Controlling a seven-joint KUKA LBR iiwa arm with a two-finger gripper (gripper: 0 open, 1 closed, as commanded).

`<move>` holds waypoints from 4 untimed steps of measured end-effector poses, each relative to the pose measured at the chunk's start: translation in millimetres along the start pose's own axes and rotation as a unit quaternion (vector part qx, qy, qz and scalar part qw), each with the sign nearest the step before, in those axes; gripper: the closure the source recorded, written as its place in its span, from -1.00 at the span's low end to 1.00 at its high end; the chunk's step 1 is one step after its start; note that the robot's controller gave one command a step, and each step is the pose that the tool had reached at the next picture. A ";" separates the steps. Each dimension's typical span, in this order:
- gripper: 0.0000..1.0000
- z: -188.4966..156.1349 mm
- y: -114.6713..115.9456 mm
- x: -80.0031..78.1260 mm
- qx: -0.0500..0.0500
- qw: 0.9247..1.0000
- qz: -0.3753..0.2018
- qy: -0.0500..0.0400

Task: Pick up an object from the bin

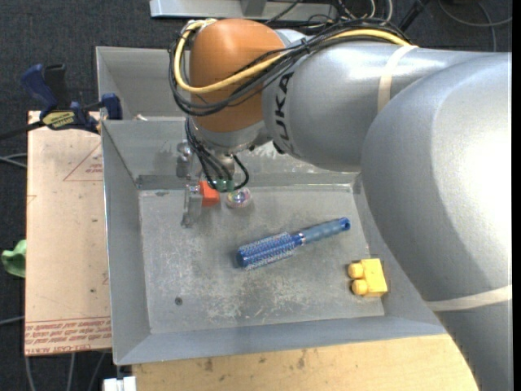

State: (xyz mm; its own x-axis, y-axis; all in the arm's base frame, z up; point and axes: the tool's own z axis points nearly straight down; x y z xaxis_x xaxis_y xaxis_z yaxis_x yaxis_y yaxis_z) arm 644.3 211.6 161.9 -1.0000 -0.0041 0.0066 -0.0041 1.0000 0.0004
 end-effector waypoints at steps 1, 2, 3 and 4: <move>-1.00 21.4 -52.9 53.8 0.001 0.996 0.086 -0.002; -1.00 52.6 -126.0 93.8 0.001 1.000 0.007 -0.002; -1.00 94.1 -161.5 78.8 0.001 1.000 -0.029 -0.003; 1.00 92.8 -159.4 78.6 0.000 1.000 -0.030 -0.004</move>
Offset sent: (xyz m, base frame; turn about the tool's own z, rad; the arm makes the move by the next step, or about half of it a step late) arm -0.0530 -0.0521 -0.0196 0.1733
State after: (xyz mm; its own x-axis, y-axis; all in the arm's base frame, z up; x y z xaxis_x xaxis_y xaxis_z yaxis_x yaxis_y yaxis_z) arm 565.7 51.9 69.6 -0.9979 -0.0645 -0.0007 -0.0645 0.9979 0.0014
